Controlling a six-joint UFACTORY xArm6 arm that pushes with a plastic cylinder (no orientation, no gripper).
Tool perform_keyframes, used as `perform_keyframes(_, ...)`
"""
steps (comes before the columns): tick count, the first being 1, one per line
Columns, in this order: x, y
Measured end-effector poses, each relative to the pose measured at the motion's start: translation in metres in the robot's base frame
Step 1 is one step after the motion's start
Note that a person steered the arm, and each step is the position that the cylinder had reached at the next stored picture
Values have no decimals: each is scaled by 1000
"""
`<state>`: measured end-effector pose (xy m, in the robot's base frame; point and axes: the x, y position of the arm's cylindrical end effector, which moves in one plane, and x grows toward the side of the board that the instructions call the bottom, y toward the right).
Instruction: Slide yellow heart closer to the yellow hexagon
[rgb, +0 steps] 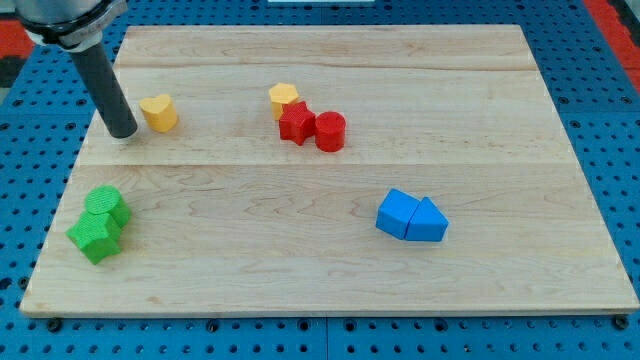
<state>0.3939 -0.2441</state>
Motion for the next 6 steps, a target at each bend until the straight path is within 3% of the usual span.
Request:
perform_keyframes(1, -16, 4)
perform_keyframes(3, -19, 93)
perform_keyframes(4, -39, 24)
perform_keyframes(6, -43, 132)
